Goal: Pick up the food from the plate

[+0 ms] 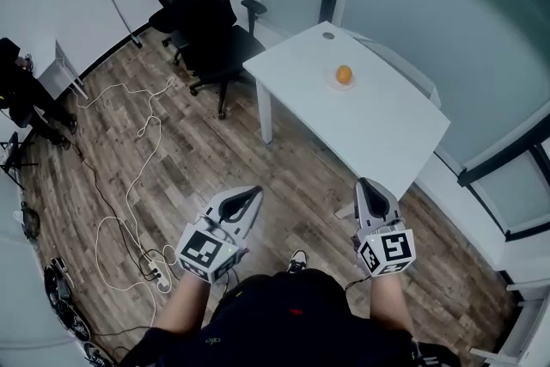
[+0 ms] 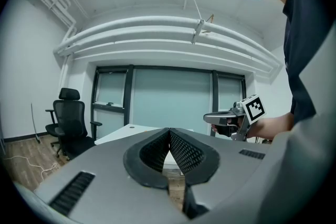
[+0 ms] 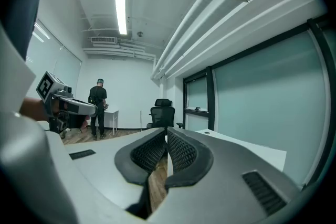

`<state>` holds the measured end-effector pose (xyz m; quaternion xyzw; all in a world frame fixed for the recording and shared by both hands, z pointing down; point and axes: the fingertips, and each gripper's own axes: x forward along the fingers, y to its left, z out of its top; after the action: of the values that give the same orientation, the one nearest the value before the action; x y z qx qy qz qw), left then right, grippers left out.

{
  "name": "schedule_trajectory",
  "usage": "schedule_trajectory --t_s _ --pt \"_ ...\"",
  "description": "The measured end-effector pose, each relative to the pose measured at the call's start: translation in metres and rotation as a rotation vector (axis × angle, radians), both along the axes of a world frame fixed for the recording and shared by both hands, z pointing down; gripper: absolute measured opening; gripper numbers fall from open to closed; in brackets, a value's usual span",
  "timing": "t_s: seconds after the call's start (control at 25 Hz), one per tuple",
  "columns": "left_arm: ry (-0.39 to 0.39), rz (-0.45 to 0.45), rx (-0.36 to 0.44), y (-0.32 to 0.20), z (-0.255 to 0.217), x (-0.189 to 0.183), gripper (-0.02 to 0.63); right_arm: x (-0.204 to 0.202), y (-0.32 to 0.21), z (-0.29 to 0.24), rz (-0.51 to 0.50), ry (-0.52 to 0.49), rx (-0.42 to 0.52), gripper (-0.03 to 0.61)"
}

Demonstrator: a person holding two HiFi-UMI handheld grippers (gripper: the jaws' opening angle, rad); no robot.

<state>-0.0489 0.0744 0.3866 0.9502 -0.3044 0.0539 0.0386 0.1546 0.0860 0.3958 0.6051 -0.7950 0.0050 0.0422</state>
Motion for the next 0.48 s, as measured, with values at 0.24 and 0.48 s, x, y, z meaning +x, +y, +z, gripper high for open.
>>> schedule_trajectory --t_s 0.24,0.48 --pt "-0.009 -0.04 -0.025 -0.043 0.002 0.068 0.02 0.075 -0.043 0.01 0.001 -0.018 -0.007 0.031" --pt "-0.04 -0.02 -0.027 -0.078 0.014 0.105 0.02 0.109 -0.08 0.028 0.01 -0.034 -0.027 0.031"
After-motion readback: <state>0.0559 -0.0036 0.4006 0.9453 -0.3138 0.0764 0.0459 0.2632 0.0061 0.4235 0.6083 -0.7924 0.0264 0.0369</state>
